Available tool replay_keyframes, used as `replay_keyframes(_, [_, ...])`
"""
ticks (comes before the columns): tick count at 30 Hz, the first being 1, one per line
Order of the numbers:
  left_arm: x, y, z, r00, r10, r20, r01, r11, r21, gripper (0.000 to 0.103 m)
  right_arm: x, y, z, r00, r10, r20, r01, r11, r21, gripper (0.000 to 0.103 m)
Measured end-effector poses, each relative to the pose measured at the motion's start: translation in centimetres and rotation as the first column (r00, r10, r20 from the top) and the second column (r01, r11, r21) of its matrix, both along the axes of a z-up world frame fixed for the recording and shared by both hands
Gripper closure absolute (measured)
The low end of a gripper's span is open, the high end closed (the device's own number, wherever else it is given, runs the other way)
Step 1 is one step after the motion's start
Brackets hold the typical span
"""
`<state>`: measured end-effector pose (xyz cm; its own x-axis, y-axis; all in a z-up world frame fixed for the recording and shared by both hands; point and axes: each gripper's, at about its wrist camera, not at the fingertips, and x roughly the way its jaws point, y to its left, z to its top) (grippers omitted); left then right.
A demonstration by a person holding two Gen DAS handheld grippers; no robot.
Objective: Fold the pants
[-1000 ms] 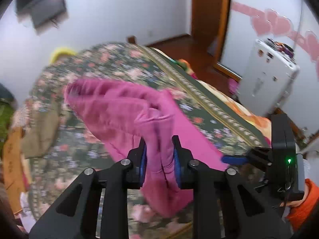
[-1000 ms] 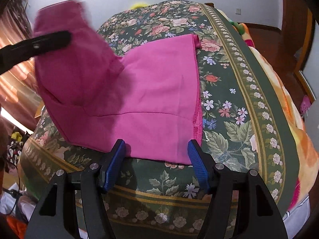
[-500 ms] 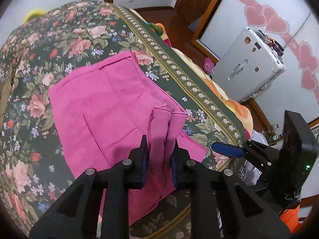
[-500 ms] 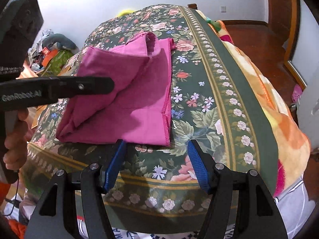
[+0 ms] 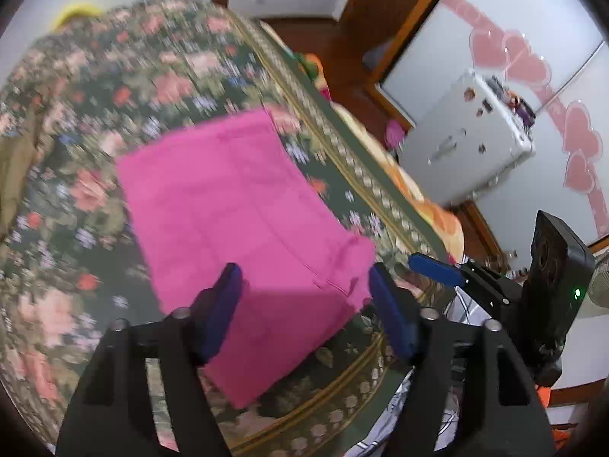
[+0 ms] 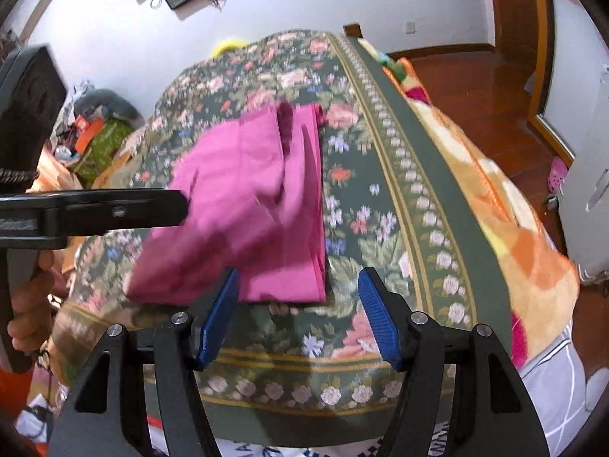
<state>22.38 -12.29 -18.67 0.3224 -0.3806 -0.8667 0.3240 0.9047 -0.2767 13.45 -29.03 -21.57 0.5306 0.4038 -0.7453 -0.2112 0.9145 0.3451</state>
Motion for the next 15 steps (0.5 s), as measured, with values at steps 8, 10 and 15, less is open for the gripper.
replay_keyframes(8, [4.2, 5.9, 1.2, 0.979, 0.111, 0.169, -0.14, 0.976, 0.169, 0.021, 0.8, 1.1, 2.3, 0.997, -0.017, 0.079, 0.014, 0.999, 0.043, 0.033])
replay_keyframes(10, [6.5, 7.6, -0.3, 0.98, 0.135, 0.143, -0.166, 0.958, 0.236, 0.021, 1.2, 1.7, 1.8, 0.998, -0.018, 0.068, 0.015, 0.998, 0.053, 0.033])
replay_keyframes(15, [10.7, 10.2, -3.6, 0.984, 0.156, 0.092, -0.177, 0.937, 0.3, 0.021, 2.1, 2.6, 0.1, 0.999, -0.026, 0.023, 0.025, 0.999, 0.041, 0.033])
